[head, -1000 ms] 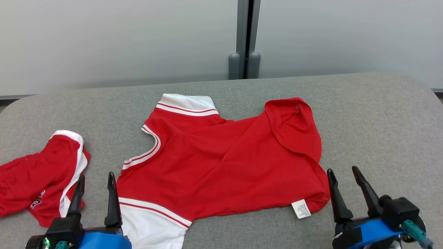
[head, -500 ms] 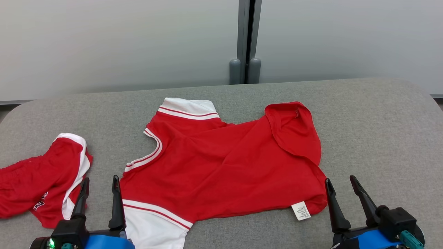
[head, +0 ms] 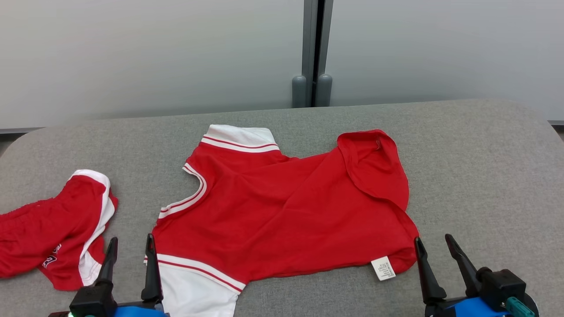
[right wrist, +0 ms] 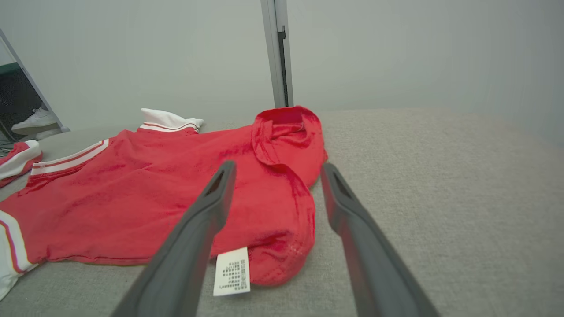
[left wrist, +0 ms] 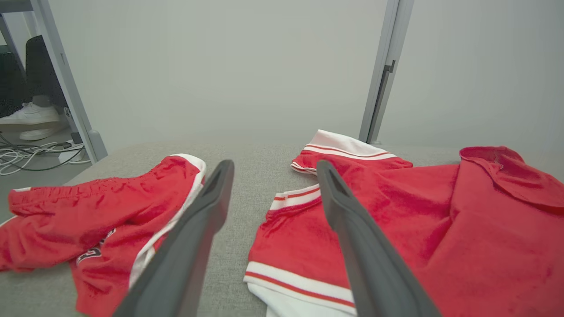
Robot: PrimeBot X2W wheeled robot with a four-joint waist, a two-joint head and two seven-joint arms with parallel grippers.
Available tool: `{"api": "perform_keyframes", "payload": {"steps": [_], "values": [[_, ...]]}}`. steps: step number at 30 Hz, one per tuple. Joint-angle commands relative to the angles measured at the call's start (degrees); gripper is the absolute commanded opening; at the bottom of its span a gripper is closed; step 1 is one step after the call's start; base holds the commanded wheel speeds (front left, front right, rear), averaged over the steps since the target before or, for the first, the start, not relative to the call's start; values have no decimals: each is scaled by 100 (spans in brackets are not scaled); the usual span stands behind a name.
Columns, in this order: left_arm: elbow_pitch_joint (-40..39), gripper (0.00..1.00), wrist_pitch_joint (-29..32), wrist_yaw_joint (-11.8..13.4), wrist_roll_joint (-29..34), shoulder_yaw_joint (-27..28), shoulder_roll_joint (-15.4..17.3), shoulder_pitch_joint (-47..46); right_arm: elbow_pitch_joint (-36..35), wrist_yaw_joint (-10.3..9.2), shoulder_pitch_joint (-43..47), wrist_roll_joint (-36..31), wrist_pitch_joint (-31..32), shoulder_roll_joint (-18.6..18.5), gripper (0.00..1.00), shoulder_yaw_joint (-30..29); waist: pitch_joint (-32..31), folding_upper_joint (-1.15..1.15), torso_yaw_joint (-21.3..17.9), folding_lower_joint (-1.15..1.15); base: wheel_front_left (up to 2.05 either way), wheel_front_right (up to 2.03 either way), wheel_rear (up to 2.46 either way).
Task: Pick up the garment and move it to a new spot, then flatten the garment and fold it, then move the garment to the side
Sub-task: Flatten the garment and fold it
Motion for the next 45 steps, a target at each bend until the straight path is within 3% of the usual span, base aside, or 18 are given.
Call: {"api": "perform_keyframes", "payload": {"steps": [1,10,22,35,45], "values": [[86,100,-26,-12,-36,-28,-1,39,112,1,10,-12,-14,1,100,-66,22,0,5,0,0,0,0],[724,100,-26,-47,-183,-115,-1,100,1082,1,-380,72,-13,-72,100,-153,155,0,16,0,0,0,0],[1562,100,-27,-106,-322,-270,-1,9,2222,1,-987,478,-14,-264,100,245,330,0,99,0,0,0,0],[2118,100,-20,-171,-529,-266,-2,-218,2624,2,-1388,1241,-14,-420,100,901,505,0,93,0,0,0,0],[2441,100,1,-256,-889,-741,-11,-422,2505,1,-1556,1699,-14,-600,100,1425,608,0,101,0,0,0,0]]}}
